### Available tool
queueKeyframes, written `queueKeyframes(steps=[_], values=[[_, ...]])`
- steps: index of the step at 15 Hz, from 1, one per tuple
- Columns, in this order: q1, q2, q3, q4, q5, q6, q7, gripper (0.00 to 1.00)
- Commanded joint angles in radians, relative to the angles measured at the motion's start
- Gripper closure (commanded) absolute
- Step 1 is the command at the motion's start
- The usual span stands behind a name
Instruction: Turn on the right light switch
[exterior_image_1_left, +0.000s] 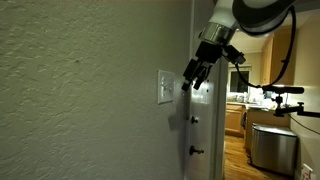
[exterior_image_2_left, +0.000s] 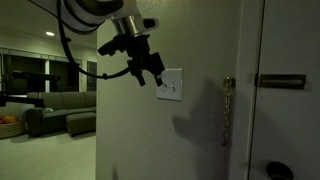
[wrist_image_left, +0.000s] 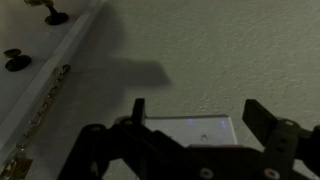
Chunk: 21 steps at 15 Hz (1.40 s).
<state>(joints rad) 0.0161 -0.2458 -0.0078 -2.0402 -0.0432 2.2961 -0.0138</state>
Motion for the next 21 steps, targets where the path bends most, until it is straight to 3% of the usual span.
queueKeyframes(steps=[1, 6, 20, 21], values=[[-0.002, 0.022, -0.014, 0.004, 0.023, 0.066, -0.055, 0.00], [-0.002, 0.069, -0.011, 0.019, 0.029, 0.127, -0.044, 0.00], [-0.011, 0.104, -0.004, 0.067, -0.002, 0.126, -0.024, 0.00], [-0.013, 0.107, -0.005, 0.077, -0.004, 0.125, -0.024, 0.23]])
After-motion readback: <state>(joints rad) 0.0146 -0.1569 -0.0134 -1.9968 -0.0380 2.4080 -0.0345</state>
